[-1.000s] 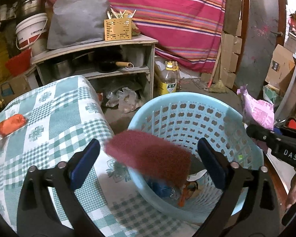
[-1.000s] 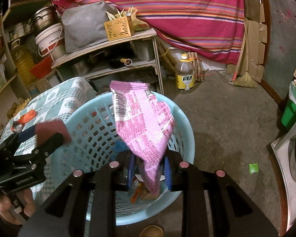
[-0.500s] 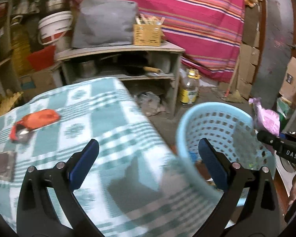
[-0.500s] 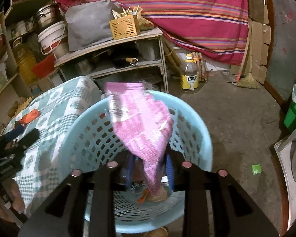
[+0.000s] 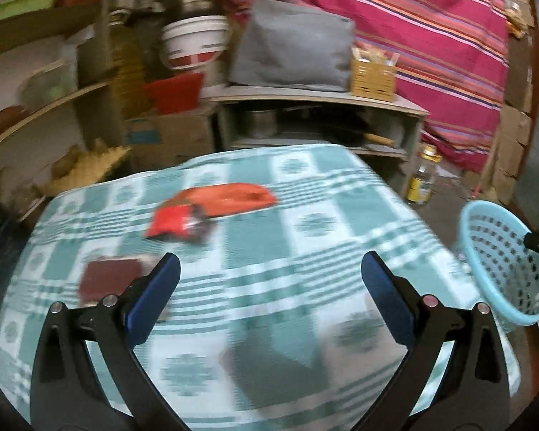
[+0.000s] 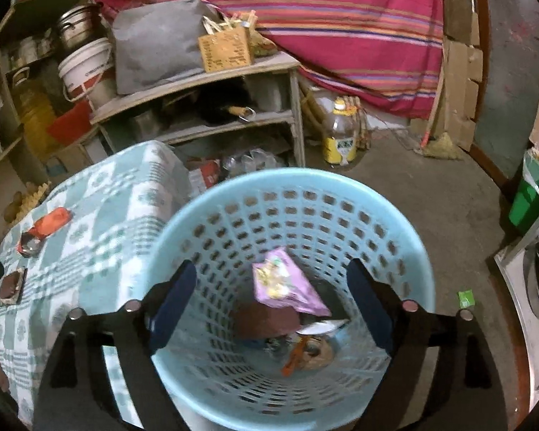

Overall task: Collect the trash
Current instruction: 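Move the left tool back to the second maroon pad on the paper packet, then close the left tool on the second maroon pad and lift it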

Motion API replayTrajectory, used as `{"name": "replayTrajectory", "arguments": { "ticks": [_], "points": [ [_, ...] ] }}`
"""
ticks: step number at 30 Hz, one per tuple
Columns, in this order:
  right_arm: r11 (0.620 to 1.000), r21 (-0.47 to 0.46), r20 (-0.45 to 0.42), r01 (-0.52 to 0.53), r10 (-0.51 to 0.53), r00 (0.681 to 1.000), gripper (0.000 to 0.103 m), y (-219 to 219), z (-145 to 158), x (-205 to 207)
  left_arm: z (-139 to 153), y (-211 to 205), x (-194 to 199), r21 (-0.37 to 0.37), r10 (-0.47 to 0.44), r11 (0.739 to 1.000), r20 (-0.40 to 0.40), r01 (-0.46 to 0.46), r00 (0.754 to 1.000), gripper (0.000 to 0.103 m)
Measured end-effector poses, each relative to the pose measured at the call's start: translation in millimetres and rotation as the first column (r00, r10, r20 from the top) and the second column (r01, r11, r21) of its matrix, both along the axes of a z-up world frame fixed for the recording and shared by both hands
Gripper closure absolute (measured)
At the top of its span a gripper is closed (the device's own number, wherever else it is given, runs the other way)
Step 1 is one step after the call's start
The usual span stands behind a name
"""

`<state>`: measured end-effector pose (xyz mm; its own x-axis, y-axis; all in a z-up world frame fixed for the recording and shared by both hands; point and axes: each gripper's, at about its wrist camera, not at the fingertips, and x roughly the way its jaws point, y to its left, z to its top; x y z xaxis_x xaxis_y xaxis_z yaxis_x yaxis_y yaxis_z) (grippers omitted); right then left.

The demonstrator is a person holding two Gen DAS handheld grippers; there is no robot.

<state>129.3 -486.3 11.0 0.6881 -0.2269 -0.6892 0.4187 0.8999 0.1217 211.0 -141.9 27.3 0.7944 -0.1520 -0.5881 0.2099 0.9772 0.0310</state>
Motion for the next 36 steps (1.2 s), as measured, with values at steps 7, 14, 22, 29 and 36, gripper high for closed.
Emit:
{"name": "replayTrajectory", "arguments": {
  "ticks": [7, 14, 22, 29, 36],
  "points": [
    [0.995, -0.014, 0.022, -0.100, 0.100, 0.995, 0.018, 62, 4, 32, -12, 82, 14, 0.001, 0.134, 0.991, -0.024, -0.134, 0.991, 0.006],
    [0.977, -0.038, 0.030, -0.210, 0.211, 0.977, 0.018, 128, 2, 58, -41, 139, 35, 0.025, 0.215, 0.977, -0.091, -0.214, 0.972, 0.006],
    [0.953, -0.042, -0.005, -0.300, 0.300, 0.954, 0.018, 181, -17, 88, -70, 159, 63, 0.051, 0.234, 0.972, -0.174, -0.229, 0.956, 0.006],
    [0.941, -0.042, -0.039, -0.335, 0.334, 0.942, 0.018, 204, -33, 111, -80, 157, 87, 0.033, 0.210, 0.978, -0.247, -0.208, 0.946, 0.006],
    [0.928, -0.078, -0.063, -0.365, 0.361, 0.930, 0.018, 217, -38, 122, -87, 152, 96, 0.059, 0.197, 0.980, -0.288, -0.188, 0.937, 0.006]
  ]
}}
